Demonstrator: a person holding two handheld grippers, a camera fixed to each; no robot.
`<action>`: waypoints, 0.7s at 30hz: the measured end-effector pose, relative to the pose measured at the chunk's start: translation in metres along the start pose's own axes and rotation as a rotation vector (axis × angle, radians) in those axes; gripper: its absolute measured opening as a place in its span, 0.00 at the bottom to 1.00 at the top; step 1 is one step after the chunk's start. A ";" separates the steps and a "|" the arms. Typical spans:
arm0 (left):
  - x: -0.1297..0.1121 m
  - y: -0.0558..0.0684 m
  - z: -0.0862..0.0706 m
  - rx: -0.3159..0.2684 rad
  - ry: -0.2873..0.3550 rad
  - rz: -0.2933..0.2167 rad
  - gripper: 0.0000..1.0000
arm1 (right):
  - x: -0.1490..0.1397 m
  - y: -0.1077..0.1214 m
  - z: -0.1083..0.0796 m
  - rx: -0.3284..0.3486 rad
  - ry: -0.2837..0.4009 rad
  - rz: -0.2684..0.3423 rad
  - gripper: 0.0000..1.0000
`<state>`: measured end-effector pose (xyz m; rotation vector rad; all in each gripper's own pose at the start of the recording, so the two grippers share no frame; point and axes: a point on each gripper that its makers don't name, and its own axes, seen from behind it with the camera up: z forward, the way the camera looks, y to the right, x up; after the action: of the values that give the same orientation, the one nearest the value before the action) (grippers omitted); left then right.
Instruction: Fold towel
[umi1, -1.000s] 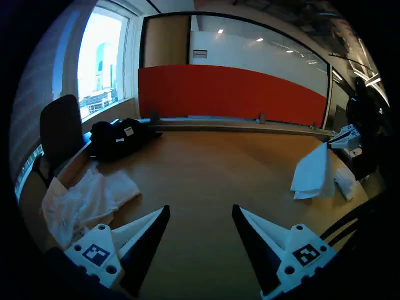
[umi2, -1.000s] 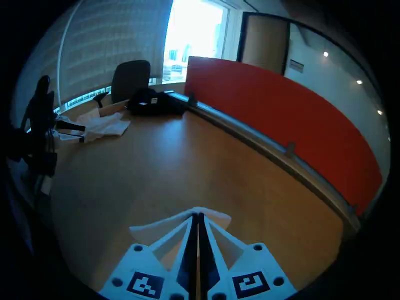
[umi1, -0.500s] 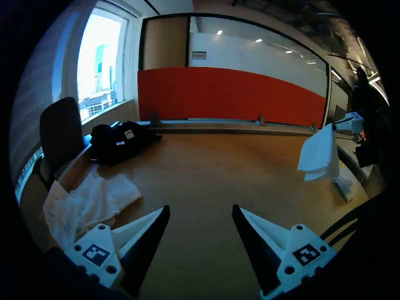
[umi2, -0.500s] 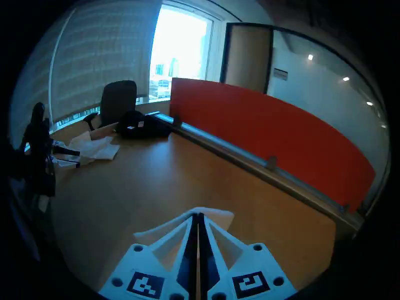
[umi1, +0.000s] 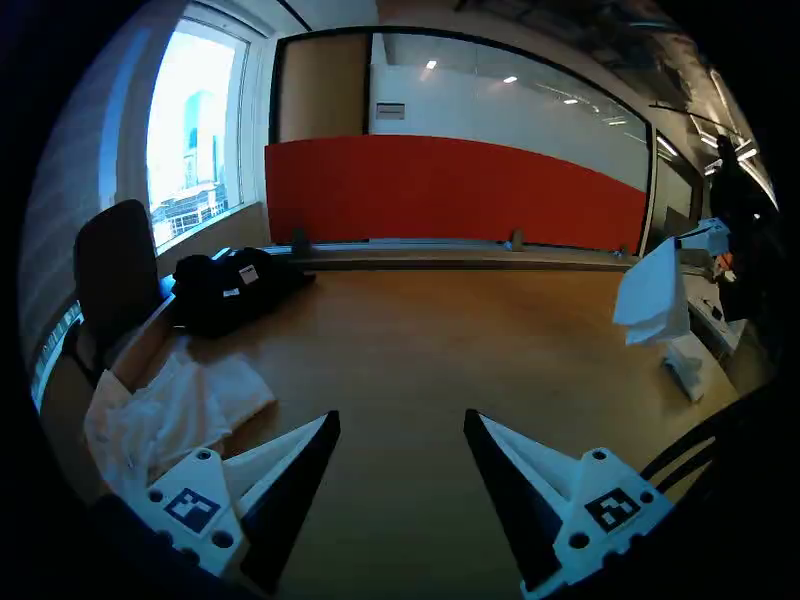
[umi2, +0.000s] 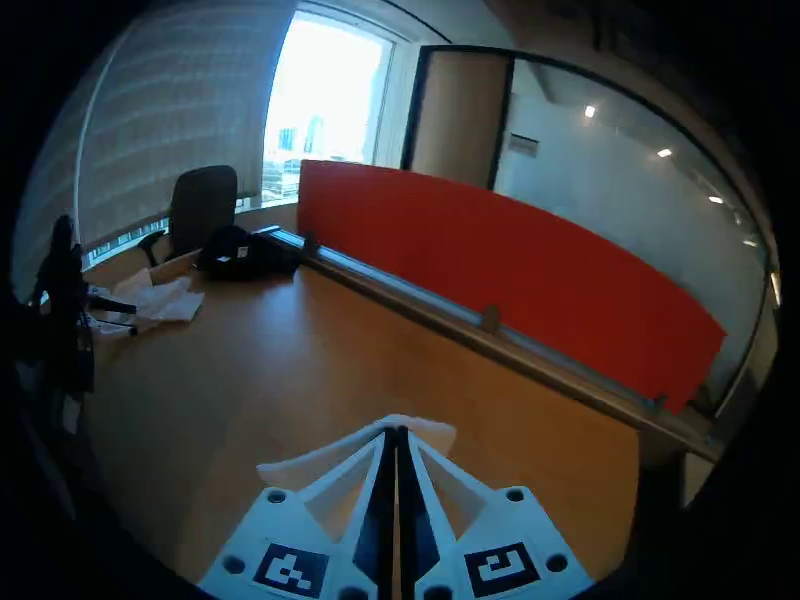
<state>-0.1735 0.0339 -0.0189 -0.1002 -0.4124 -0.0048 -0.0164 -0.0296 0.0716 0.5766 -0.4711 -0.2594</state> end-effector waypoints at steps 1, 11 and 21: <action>0.000 0.000 0.000 0.000 -0.001 0.001 0.92 | -0.003 0.006 -0.003 -0.009 -0.004 0.003 0.06; -0.001 0.004 0.002 -0.005 -0.012 0.011 0.92 | -0.033 0.063 -0.033 -0.113 -0.053 0.033 0.06; 0.001 0.007 0.005 -0.010 -0.021 0.018 0.92 | -0.059 0.107 -0.060 -0.200 -0.093 0.069 0.06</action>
<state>-0.1748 0.0414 -0.0148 -0.1142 -0.4321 0.0114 -0.0267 0.1063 0.0682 0.3532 -0.5472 -0.2645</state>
